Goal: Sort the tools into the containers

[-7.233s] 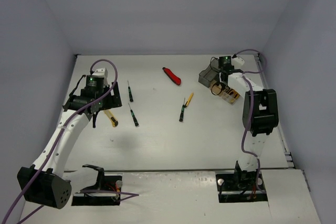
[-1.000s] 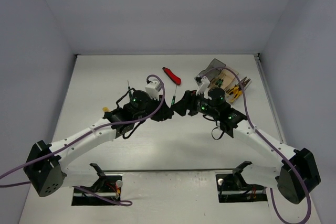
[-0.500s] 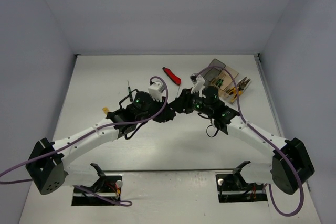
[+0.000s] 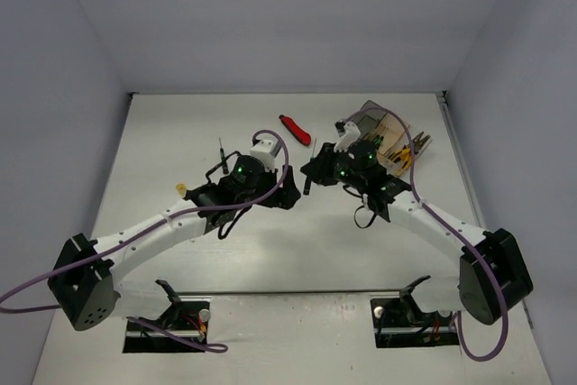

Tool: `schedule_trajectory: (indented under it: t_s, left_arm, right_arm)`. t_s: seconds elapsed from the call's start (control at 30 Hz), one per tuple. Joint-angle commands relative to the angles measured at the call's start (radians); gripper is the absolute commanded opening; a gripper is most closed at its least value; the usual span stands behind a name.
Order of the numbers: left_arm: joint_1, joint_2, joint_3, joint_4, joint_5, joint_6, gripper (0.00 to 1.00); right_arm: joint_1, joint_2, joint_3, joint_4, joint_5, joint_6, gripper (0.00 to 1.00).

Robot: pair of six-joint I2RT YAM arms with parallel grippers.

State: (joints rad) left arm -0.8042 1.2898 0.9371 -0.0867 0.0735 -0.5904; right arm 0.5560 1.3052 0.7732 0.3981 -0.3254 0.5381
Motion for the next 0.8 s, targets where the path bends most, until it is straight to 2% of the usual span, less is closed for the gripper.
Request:
schedule_trajectory:
  t_s: [0.0, 0.03, 0.1, 0.23, 0.33, 0.47, 0.6, 0.77]
  left_arm:
    - [0.059, -0.06, 0.086, -0.136, -0.128, -0.017, 0.73]
    - [0.087, -0.084, 0.104, -0.205, -0.162, -0.023, 0.73]
    - [0.156, -0.096, 0.156, -0.351, -0.218, -0.032, 0.73]
    - [0.315, -0.118, 0.204, -0.555, -0.215, 0.001, 0.73]
    - [0.388, -0.188, 0.162, -0.578, -0.193, 0.04, 0.73]
    - [0.421, -0.242, 0.11, -0.59, -0.214, 0.067, 0.73]
    - [0.425, -0.244, 0.098, -0.593, -0.204, 0.062, 0.73]
    - [0.427, -0.233, 0.1, -0.59, -0.191, 0.055, 0.73]
  right_arm:
    - [-0.134, 0.022, 0.097, 0.001, 0.119, 0.001, 0.0]
    - [-0.207, 0.043, 0.125, -0.012, 0.141, 0.009, 0.0]
    - [-0.264, 0.097, 0.171, -0.047, 0.196, 0.006, 0.0]
    - [-0.375, 0.217, 0.283, -0.097, 0.308, 0.002, 0.0]
    - [-0.461, 0.32, 0.362, -0.107, 0.321, 0.034, 0.0]
    - [-0.534, 0.435, 0.461, -0.114, 0.321, 0.055, 0.0]
    - [-0.551, 0.551, 0.537, -0.13, 0.321, 0.061, 0.0]
    - [-0.551, 0.608, 0.556, -0.142, 0.316, 0.059, 0.05]
